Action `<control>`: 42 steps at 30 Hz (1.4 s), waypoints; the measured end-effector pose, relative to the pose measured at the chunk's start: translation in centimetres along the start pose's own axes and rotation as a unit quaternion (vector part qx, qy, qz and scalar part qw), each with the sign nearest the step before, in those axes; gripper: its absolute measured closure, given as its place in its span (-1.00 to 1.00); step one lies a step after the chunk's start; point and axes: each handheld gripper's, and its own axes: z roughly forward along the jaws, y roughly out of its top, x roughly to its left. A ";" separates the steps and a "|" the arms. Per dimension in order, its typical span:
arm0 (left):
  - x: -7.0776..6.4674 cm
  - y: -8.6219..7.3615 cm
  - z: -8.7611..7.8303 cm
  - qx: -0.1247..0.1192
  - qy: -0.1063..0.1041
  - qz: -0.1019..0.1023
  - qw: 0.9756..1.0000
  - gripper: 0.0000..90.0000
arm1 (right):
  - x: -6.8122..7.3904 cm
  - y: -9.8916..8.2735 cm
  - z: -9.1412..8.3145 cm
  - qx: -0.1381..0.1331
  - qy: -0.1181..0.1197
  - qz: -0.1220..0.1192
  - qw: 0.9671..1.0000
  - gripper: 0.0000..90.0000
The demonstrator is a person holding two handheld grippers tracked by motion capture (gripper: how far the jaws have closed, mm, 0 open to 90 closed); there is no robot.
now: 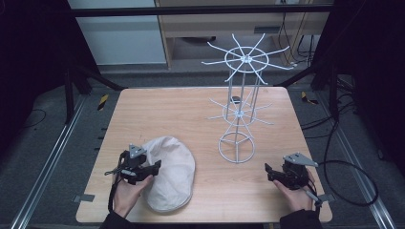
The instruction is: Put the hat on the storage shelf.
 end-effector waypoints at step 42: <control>-0.5 1.6 -4.2 -0.115 -0.082 -0.027 0.990 0.97 | -0.8 -0.1 -0.1 -0.004 0.005 0.010 1.000 -0.48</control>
